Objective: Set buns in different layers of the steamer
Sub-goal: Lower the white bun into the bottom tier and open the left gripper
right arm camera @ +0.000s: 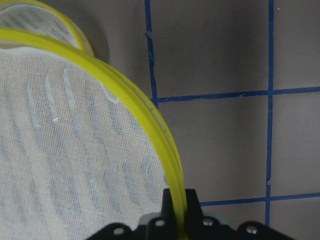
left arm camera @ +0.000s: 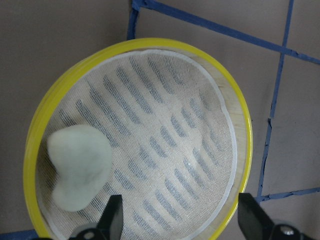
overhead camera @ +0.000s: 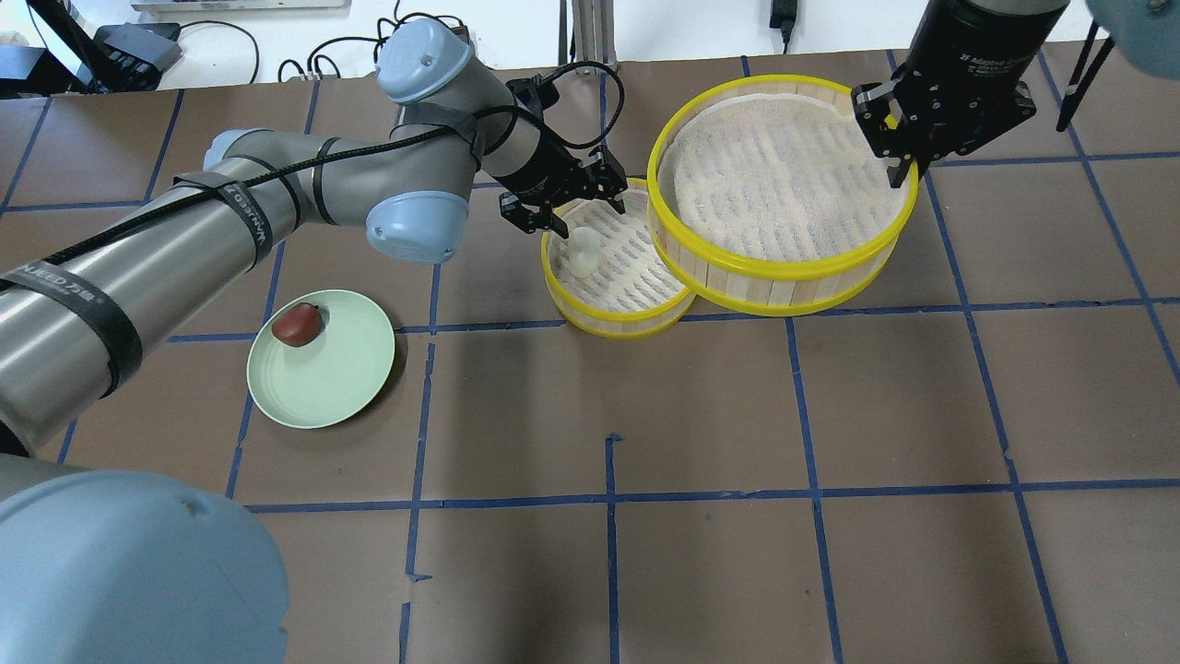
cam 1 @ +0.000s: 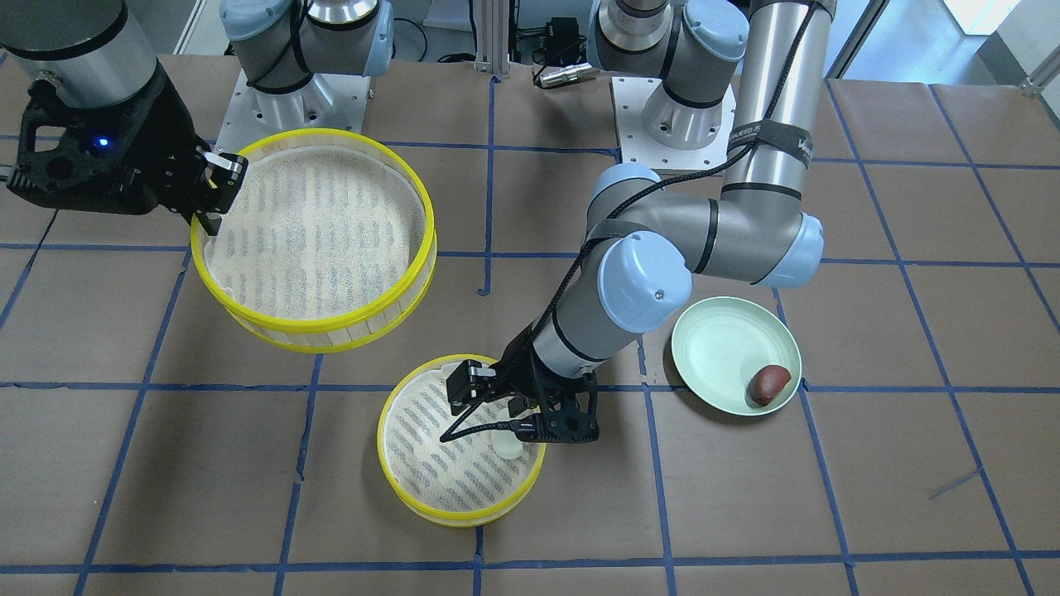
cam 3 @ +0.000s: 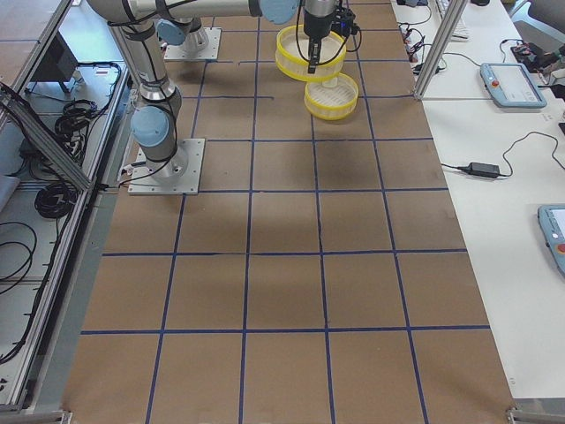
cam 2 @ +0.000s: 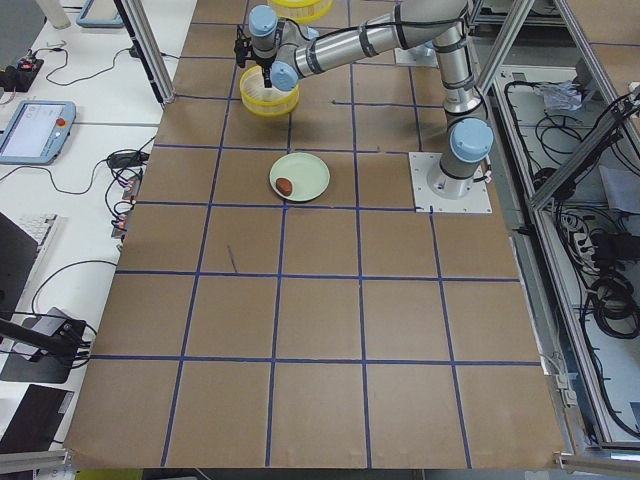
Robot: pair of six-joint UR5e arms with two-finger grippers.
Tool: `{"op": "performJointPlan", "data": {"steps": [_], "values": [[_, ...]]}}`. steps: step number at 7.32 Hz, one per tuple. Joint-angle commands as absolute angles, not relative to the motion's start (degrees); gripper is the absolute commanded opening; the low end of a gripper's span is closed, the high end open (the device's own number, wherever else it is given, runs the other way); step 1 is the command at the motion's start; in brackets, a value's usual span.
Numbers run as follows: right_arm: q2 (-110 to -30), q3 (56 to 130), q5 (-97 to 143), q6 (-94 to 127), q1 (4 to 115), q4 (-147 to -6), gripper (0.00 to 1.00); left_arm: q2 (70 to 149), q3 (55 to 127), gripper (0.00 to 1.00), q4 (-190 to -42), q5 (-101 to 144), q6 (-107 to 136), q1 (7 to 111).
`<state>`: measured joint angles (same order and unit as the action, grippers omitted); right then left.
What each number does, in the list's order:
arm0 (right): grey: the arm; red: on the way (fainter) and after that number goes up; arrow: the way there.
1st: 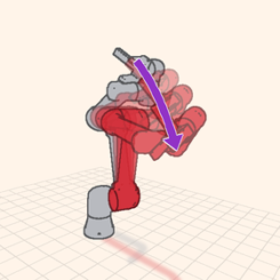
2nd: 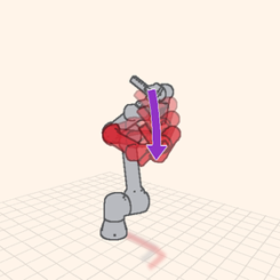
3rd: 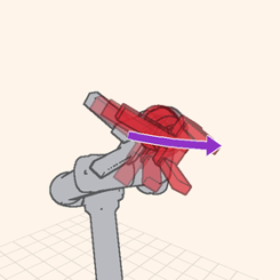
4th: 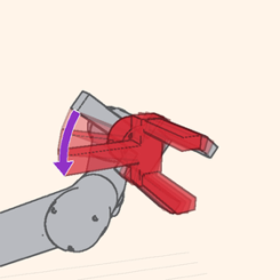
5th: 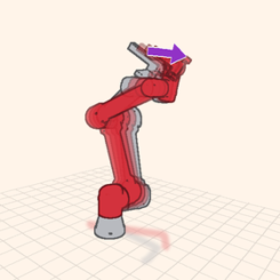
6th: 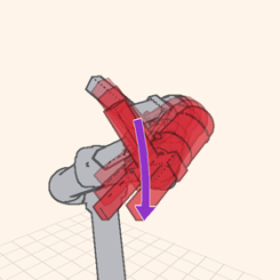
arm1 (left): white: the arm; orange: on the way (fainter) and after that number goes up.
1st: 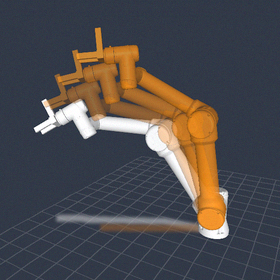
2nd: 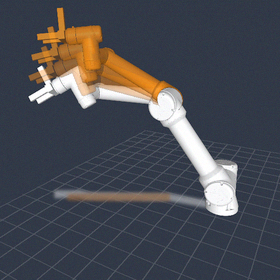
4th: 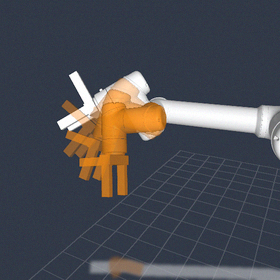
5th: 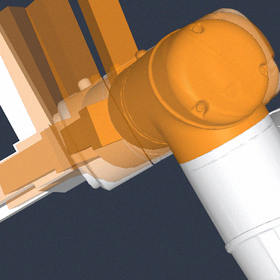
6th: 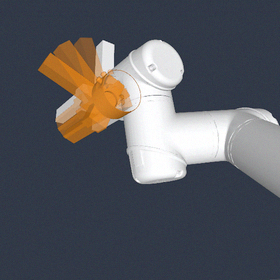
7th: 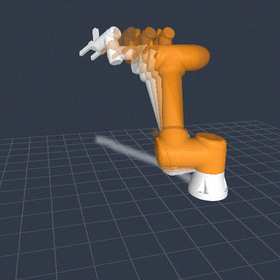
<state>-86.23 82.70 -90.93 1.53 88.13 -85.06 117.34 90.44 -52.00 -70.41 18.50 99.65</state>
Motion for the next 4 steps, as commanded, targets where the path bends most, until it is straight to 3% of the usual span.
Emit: {"op": "performJointPlan", "data": {"steps": [1,4], "values": [[-85.6,82.7,-91.1,2.0,88.4,-85.4,0.16,111.2,91.2,0.91,-61.5,-76.7,11.3,93.8],[-85.5,82.8,-91.1,2.2,88.6,-85.5,0.16,101.0,91.2,1.00,-75.1,-87.6,0.4,88.4]]}}
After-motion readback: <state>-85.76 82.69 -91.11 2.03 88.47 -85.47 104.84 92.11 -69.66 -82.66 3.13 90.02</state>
